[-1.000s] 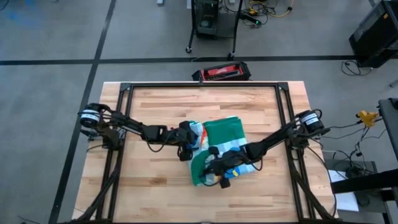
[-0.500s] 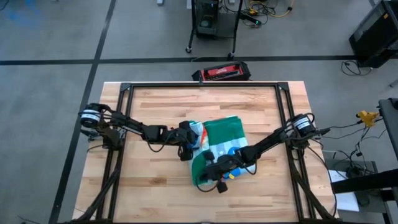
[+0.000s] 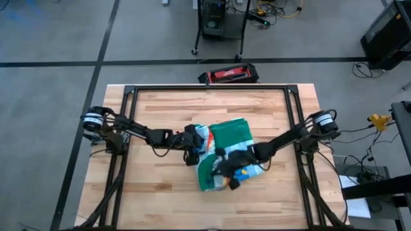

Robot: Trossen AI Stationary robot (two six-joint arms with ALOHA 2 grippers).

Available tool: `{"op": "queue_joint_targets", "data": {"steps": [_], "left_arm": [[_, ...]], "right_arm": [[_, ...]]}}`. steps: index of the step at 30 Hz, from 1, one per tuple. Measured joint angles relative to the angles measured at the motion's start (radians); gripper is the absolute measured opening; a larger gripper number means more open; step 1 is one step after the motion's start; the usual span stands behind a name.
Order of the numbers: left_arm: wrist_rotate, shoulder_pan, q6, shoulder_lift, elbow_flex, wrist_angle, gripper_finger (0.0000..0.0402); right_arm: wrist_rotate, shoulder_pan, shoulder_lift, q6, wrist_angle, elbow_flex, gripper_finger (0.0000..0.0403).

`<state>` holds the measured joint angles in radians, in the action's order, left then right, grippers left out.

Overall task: Roll towel
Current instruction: Roll the multi-color dinosaur print towel

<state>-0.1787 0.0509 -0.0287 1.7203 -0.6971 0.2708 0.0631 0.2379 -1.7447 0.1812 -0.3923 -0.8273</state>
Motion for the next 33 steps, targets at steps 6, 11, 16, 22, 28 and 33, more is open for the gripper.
{"op": "queue_joint_targets", "data": {"steps": [6,11,16,22,28,33], "left_arm": [[-0.002,0.001,-0.016,-0.014,-0.001,-0.006,0.0274],[-0.035,0.003,-0.039,-0.064,0.002,-0.043,0.0274],[-0.121,0.001,-0.033,-0.129,0.004,-0.079,0.0274],[-0.211,-0.001,0.01,-0.168,0.004,-0.035,0.0274],[-0.346,-0.041,0.035,-0.179,0.003,-0.035,0.0274],[-0.25,-0.155,-0.064,-0.18,0.004,-0.059,0.0274]], "right_arm": [[0.045,-0.118,0.021,0.083,-0.023,0.03,0.0],[0.14,-0.206,0.019,0.094,-0.05,0.029,0.0],[0.207,-0.193,-0.022,0.091,-0.067,0.03,0.0],[0.208,-0.179,-0.09,0.087,-0.122,0.03,0.0],[0.208,-0.182,-0.101,0.088,-0.134,0.029,0.0],[0.205,-0.182,-0.101,0.08,-0.147,0.026,0.0]]}}
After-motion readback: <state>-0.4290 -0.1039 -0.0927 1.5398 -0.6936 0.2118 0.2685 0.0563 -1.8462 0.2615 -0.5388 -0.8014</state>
